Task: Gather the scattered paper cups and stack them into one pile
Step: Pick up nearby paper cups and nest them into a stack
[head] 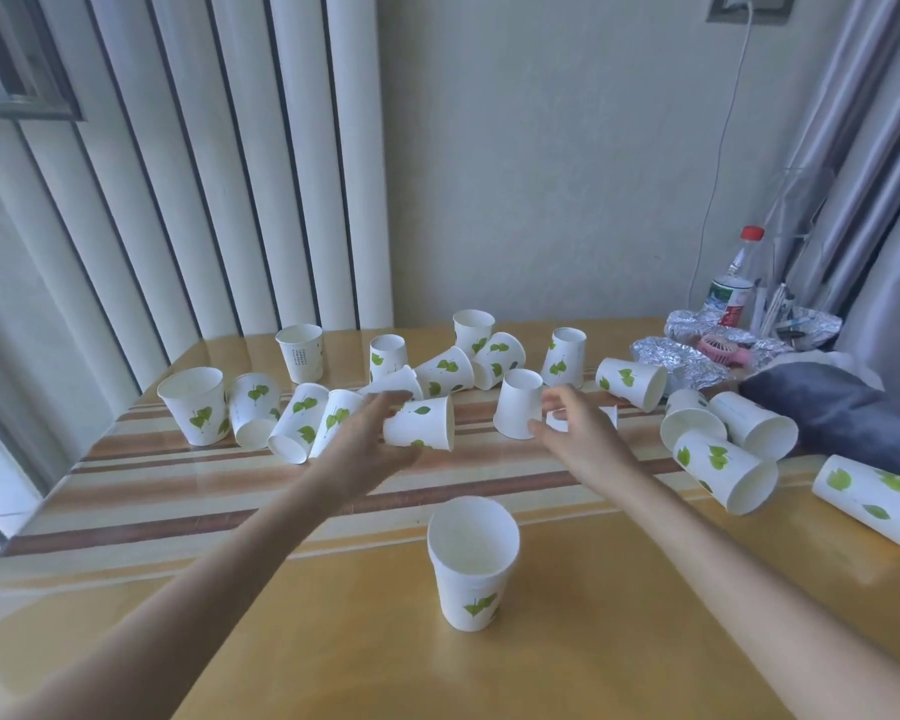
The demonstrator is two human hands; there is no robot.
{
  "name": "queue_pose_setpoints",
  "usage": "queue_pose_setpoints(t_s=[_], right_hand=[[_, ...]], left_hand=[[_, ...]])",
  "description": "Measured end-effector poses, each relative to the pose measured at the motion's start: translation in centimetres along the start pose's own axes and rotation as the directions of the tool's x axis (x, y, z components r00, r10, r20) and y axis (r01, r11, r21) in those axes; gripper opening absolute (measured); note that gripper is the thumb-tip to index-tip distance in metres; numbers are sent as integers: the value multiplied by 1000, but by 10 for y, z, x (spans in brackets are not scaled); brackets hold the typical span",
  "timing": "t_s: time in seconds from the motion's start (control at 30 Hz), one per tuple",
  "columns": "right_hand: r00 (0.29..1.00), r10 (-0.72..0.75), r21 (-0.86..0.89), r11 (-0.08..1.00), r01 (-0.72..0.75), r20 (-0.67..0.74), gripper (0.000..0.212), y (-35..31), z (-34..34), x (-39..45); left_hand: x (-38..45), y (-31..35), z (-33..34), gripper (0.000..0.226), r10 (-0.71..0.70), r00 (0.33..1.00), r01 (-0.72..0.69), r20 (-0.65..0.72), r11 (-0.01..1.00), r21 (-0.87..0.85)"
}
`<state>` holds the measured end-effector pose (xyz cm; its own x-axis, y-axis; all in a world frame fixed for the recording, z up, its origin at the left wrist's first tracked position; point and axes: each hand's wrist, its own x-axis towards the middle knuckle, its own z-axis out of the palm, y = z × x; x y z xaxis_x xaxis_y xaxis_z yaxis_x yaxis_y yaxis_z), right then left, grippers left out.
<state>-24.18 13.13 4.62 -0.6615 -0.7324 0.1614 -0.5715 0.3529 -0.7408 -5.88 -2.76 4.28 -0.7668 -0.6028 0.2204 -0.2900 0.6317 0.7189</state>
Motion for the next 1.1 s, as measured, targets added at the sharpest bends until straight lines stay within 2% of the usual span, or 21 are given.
queue_pose_setpoints(t_s=[0.1, 0.23, 0.3, 0.4, 0.5, 0.6, 0.67, 0.73, 0.8, 0.87, 0.9, 0.97, 1.1], right_hand=[[1000, -28, -166, 986, 26, -10, 44, 10, 2, 39], [992, -116, -434, 893, 122, 42, 59, 8, 11, 74], [987, -126, -555, 816, 162, 102, 71, 7, 17, 90], [982, 1, -638, 760, 122, 189, 71, 10, 25, 109], [963, 120, -611, 789, 56, 243, 48, 13, 30, 114], [968, 90, -570, 819, 63, 236, 39, 6, 27, 111], [979, 26, -546, 833, 91, 204, 41, -3, 23, 106], [988, -39, -496, 862, 108, 147, 47, -11, 20, 97], [995, -44, -371, 926, 73, 87, 50, -20, 14, 83], [998, 56, -102, 993, -53, 27, 50, -27, 4, 65], [993, 120, 51, 991, -120, 7, 50, -30, -1, 55], [981, 193, 298, 937, -182, -8, 47, -28, -8, 35], [964, 266, 655, 723, -218, 28, 45, -17, -17, -3]], left_hand=[[33, -8, 18, 75, 73, 991, -103, 112, 949, 298], [63, -23, 37, 86, 65, 962, -201, 265, 825, 528], [72, -28, 43, 87, 95, 957, -252, 275, 743, 620], [78, -32, 51, 85, 149, 965, -259, 217, 677, 689], [74, -20, 45, 85, 190, 981, -177, 40, 791, 586], [63, 6, 19, 90, 153, 976, -124, -153, 976, 181], [49, 26, 2, 90, 84, 984, -98, -157, 992, -85], [29, 45, -12, 86, 48, 993, -73, -106, 968, -242], [6, 61, -19, 83, 12, 999, -30, -48, 919, -393], [-18, 71, -20, 82, -10, 1000, 21, 25, 862, -506], [-27, 73, -18, 80, -10, 998, 43, 64, 846, -531], [-45, 75, -9, 75, -13, 992, 78, 124, 838, -541], [-66, 73, 9, 64, 6, 994, 57, 112, 833, -550]])
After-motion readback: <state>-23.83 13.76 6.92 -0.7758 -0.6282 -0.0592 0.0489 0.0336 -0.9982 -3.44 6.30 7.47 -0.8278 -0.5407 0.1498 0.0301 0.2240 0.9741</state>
